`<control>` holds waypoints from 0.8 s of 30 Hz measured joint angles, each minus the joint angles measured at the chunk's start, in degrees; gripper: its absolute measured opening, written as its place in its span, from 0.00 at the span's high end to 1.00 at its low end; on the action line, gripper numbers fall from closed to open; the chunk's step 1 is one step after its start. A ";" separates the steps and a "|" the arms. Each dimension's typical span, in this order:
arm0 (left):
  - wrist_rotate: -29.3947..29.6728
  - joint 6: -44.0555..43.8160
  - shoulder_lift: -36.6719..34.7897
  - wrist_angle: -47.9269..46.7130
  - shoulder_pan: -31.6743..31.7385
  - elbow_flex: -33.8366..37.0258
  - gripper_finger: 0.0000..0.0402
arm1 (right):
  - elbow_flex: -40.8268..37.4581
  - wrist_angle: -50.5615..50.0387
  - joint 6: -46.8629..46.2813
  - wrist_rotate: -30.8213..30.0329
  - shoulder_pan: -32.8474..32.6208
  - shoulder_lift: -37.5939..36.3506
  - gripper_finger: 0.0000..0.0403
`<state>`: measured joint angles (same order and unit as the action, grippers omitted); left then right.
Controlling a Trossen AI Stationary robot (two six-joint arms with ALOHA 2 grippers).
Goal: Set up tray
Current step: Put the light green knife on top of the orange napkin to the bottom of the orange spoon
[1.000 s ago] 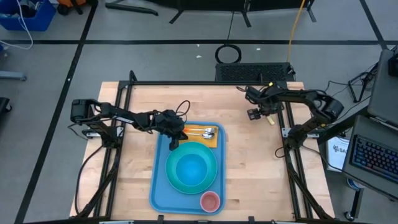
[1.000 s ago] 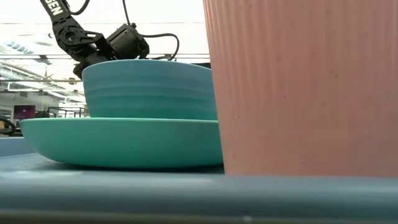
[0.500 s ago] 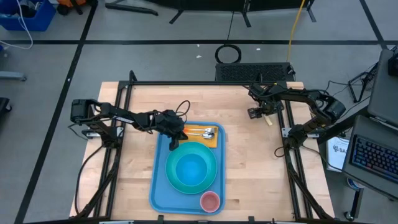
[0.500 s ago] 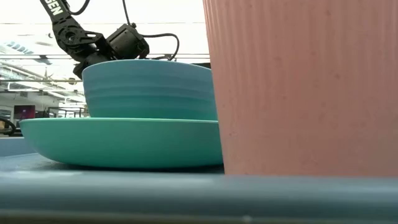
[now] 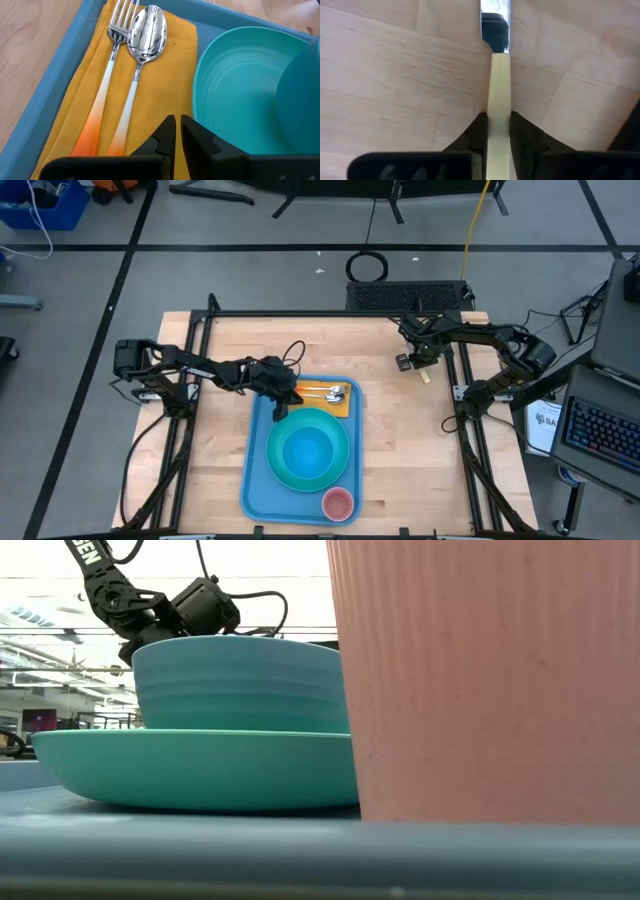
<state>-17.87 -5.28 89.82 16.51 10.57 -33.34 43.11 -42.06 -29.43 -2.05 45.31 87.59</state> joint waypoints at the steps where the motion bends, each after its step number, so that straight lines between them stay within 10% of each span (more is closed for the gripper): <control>1: 0.00 0.00 0.00 0.02 0.00 0.00 0.92 | 0.00 0.00 0.04 -0.08 -0.04 0.02 0.90; 24: 0.02 -1.11 0.00 2.26 0.00 0.00 0.92 | -0.11 24.32 -0.74 0.36 -11.81 -9.20 0.90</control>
<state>-17.85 -6.38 89.82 18.77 10.57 -33.34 43.00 -17.74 -30.17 -1.69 33.50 78.39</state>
